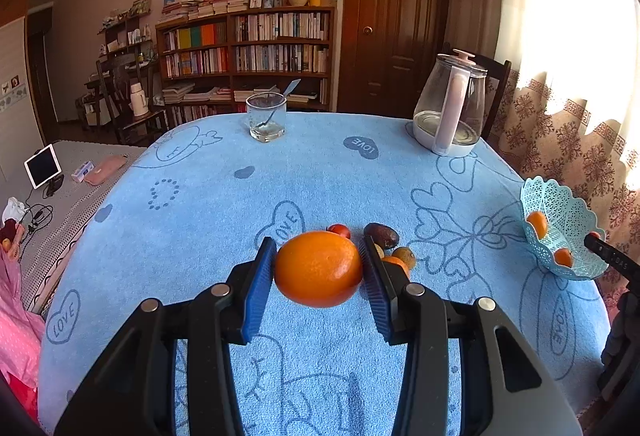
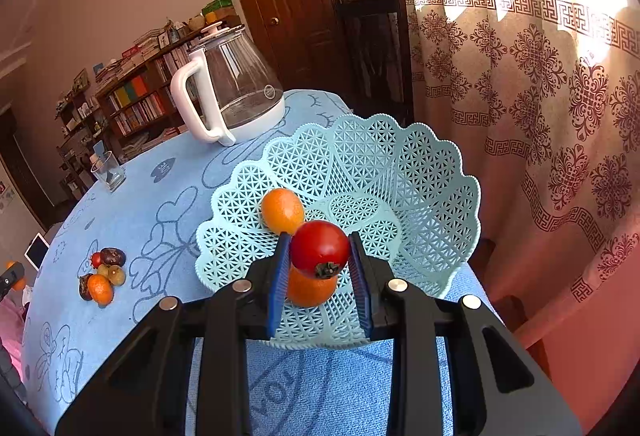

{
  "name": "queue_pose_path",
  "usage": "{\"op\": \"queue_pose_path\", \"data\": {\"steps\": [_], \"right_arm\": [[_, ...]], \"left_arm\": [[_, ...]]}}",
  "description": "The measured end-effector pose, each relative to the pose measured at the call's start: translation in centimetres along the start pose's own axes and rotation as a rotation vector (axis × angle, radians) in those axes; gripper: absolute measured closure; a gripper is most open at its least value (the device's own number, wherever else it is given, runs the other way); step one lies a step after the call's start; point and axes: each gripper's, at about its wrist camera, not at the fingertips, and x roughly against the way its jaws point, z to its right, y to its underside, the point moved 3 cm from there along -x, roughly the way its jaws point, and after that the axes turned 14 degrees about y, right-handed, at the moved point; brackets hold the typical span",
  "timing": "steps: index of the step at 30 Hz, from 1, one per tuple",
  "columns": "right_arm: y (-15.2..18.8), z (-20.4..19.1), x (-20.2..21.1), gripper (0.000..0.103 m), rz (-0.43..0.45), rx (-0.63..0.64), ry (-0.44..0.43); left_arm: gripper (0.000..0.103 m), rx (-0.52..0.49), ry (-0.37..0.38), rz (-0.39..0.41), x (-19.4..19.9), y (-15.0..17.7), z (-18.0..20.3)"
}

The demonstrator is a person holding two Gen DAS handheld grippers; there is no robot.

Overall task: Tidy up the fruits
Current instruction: 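Carry the red tomato into the teal basket and open the right gripper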

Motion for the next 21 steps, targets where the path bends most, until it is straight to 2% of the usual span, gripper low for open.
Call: {"op": "queue_pose_path", "data": {"steps": [12,14,21], "right_arm": [[-0.4,1.3,0.3,0.063,0.064,-0.033,0.065],[-0.4,1.5,0.6,0.052,0.095,-0.041,0.086],[-0.6,1.6,1.9,0.039,0.199,-0.046,0.156]], "left_arm": [[0.06,-0.065,0.051,-0.036,-2.1,0.0,3.9],[0.06,-0.079,0.065,-0.041,-2.4,0.1,4.7],[0.06,-0.121,0.153,-0.059,-4.2,-0.3,8.1]]}}
